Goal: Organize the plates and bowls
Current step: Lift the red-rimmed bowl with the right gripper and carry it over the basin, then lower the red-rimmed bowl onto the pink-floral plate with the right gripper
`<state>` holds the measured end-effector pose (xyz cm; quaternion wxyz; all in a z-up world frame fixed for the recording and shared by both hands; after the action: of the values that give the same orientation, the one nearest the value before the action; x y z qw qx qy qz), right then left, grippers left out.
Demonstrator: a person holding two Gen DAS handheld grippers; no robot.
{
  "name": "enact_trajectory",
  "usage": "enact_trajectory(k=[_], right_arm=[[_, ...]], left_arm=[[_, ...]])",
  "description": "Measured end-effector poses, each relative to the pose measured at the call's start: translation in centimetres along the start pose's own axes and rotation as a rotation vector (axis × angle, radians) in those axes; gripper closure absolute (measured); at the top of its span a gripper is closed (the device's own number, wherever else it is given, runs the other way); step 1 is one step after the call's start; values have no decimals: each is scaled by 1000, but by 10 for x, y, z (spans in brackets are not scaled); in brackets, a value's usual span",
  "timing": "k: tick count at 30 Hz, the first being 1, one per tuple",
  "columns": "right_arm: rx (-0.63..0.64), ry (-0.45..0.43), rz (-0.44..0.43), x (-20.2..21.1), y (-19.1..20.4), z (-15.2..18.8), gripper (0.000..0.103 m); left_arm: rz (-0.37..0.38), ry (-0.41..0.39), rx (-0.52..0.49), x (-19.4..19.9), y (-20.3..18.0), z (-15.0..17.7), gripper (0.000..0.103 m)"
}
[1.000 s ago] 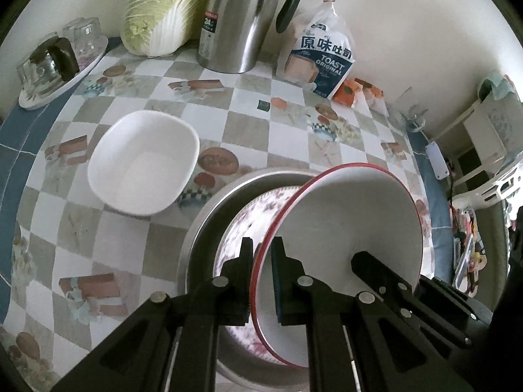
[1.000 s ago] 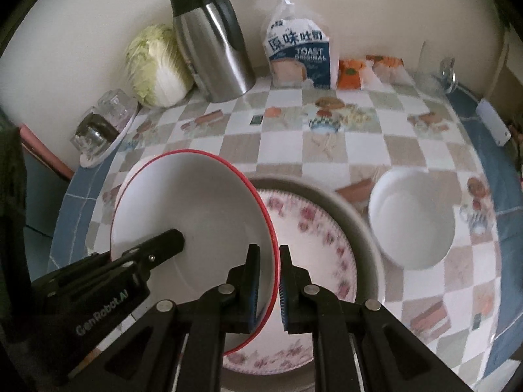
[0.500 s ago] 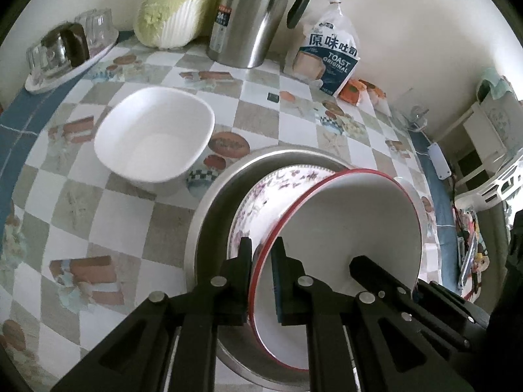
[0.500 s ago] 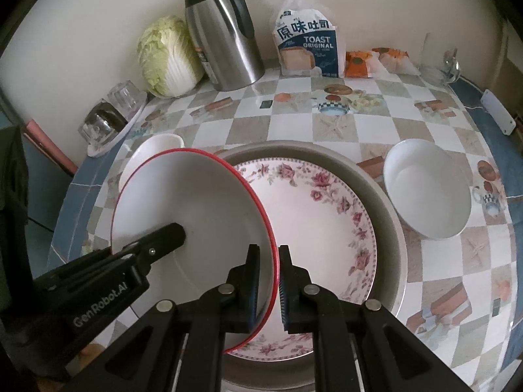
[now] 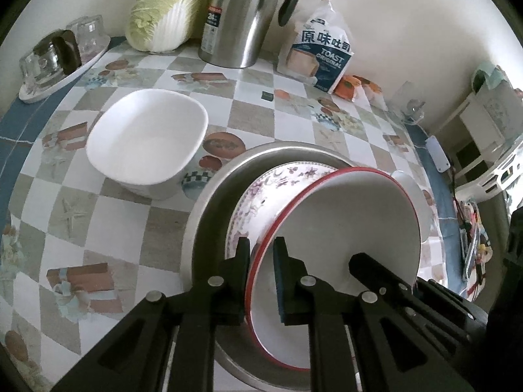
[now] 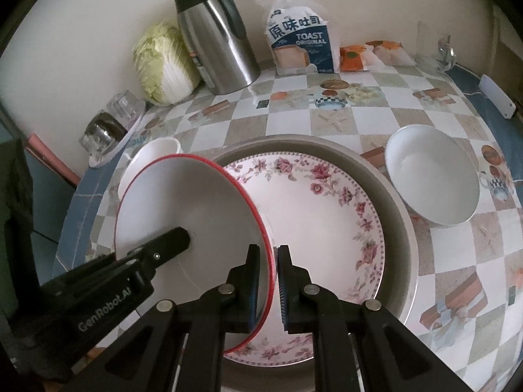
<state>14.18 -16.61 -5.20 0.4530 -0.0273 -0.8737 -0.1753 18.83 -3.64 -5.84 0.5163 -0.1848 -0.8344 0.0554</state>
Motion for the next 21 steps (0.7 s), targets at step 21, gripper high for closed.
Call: enact_trajectory(k=[21], right_arm=[[-45, 1, 5, -4, -15, -4, 91]], left_arm=[[6, 18, -34, -14, -15, -1, 90]])
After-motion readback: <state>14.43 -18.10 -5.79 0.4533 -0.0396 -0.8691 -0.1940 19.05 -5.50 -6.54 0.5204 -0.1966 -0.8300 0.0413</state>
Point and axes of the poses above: each gripper's, at about its wrist camera, not at the fingertips, and x roughly against the way its jaws point, y to its left, z to its underside, the point moved 3 cm from there along -x, roughly the way its jaws point, and after that the axes turned 4 degrees about -y, right-handed, at the moved point
